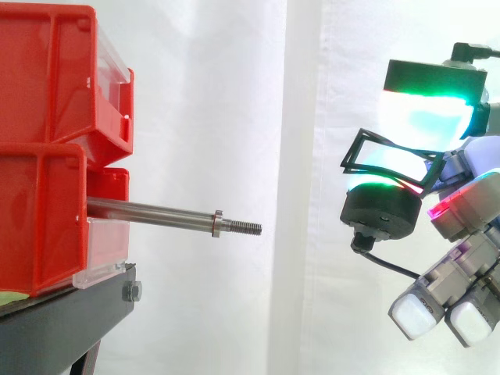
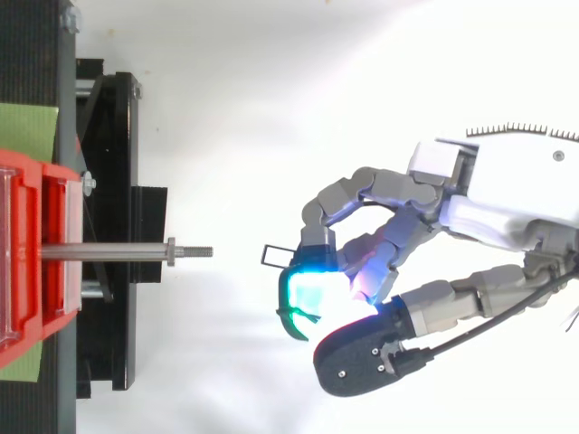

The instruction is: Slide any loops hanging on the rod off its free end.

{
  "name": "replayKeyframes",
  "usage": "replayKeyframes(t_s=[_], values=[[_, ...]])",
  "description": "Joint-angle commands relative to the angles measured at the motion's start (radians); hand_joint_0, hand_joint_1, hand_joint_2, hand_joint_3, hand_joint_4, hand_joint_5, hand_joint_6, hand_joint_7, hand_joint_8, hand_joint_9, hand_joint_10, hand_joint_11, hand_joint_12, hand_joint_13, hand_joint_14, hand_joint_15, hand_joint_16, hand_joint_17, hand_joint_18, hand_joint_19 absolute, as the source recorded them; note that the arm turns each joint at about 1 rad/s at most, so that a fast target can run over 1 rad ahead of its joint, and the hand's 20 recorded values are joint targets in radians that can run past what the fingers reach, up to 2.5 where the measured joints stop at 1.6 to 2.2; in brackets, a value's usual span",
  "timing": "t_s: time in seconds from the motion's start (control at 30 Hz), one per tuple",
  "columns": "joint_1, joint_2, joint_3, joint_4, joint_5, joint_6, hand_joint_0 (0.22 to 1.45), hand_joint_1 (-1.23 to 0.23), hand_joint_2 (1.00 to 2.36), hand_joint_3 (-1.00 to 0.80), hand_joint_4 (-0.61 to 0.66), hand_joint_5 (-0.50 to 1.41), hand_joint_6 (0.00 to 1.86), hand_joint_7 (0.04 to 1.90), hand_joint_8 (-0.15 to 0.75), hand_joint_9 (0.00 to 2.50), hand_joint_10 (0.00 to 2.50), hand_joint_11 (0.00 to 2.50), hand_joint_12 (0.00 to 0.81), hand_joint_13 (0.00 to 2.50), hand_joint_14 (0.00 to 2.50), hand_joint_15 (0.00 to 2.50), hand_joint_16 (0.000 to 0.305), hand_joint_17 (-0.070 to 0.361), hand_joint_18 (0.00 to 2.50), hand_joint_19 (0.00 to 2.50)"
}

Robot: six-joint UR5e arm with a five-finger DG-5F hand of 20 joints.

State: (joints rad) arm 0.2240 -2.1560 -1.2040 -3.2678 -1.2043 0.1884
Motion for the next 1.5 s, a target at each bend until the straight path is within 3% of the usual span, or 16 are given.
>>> replayKeyframes(t_s=[0.0,0.2,0.27,0.3,0.33,0.47,0.6,0.77,0.9,0.93,1.03,1.23,1.47], values=[[0.0,-0.001,0.0,0.0,0.003,-0.023,0.62,-0.83,1.01,-0.29,-0.06,-0.09,0.92,1.07,0.256,1.24,0.03,1.04,0.341,0.73,0.01,0.34,0.046,0.105,0.78,0.37],[-0.003,-0.001,-0.002,0.013,0.003,-0.127,0.58,-0.75,1.01,-0.39,-0.04,-0.1,0.9,1.02,0.252,1.13,0.03,0.8,0.345,0.7,0.01,0.31,0.048,0.107,0.75,0.38],[-0.008,-0.001,-0.008,0.03,0.003,-0.21,0.58,-0.74,1.01,-0.39,-0.04,-0.09,0.88,1.04,0.244,1.12,0.03,0.77,0.345,0.7,0.01,0.31,0.048,0.108,0.75,0.39],[-0.008,-0.001,-0.008,0.03,0.003,-0.21,0.57,-0.74,1.01,-0.37,-0.04,-0.09,0.88,1.05,0.242,1.12,0.03,0.76,0.345,0.7,0.01,0.31,0.048,0.108,0.75,0.4],[-0.009,-0.001,-0.016,0.053,-0.001,-0.268,0.57,-0.74,1.01,-0.35,-0.03,-0.09,0.87,1.03,0.242,1.11,0.03,0.73,0.346,0.7,0.01,0.31,0.048,0.109,0.75,0.4],[-0.011,-0.001,-0.017,0.083,-0.001,-0.317,0.55,-0.72,1.01,-0.28,-0.02,-0.08,0.86,1.03,0.242,1.09,0.02,0.63,0.346,0.68,0.01,0.3,0.049,0.11,0.74,0.42],[-0.011,-0.001,-0.017,0.088,-0.001,-0.32,0.55,-0.72,1.01,-0.25,0.0,-0.06,0.85,1.02,0.26,1.1,0.02,0.57,0.373,0.7,0.01,0.28,0.055,0.123,0.78,0.39],[-0.011,-0.001,-0.017,0.088,-0.001,-0.322,0.55,-0.61,1.01,-0.23,0.04,-0.06,0.83,1.07,0.259,1.1,0.02,0.6,0.367,0.68,0.01,0.3,0.054,0.121,0.76,0.4],[-0.011,-0.001,-0.017,0.088,0.002,-0.322,0.56,-0.7,1.02,-0.17,0.04,-0.07,0.84,1.19,0.274,1.11,0.03,0.7,0.362,0.69,0.01,0.31,0.052,0.118,0.76,0.38],[-0.011,-0.001,-0.017,0.088,0.003,-0.322,0.57,-0.8,1.02,-0.11,0.05,-0.08,0.88,1.11,0.297,1.11,0.03,0.73,0.377,0.7,0.01,0.29,0.055,0.124,0.8,0.35],[-0.009,-0.001,-0.017,0.088,0.006,-0.32,0.59,-0.85,1.01,-0.07,0.04,-0.09,0.9,1.1,0.298,1.11,0.02,0.74,0.374,0.7,0.01,0.29,0.056,0.125,0.81,0.34],[0.0,-0.001,-0.017,0.082,0.008,-0.267,0.6,-0.85,1.02,-0.1,0.05,-0.09,0.9,1.06,0.285,1.1,0.03,0.75,0.364,0.7,0.01,0.29,0.053,0.12,0.8,0.35],[0.001,0.001,-0.017,0.079,0.008,-0.259,0.6,-0.87,1.01,-0.02,-0.02,-0.08,0.9,1.11,0.287,1.13,0.03,0.75,0.376,0.71,0.01,0.29,0.056,0.126,0.84,0.33]])
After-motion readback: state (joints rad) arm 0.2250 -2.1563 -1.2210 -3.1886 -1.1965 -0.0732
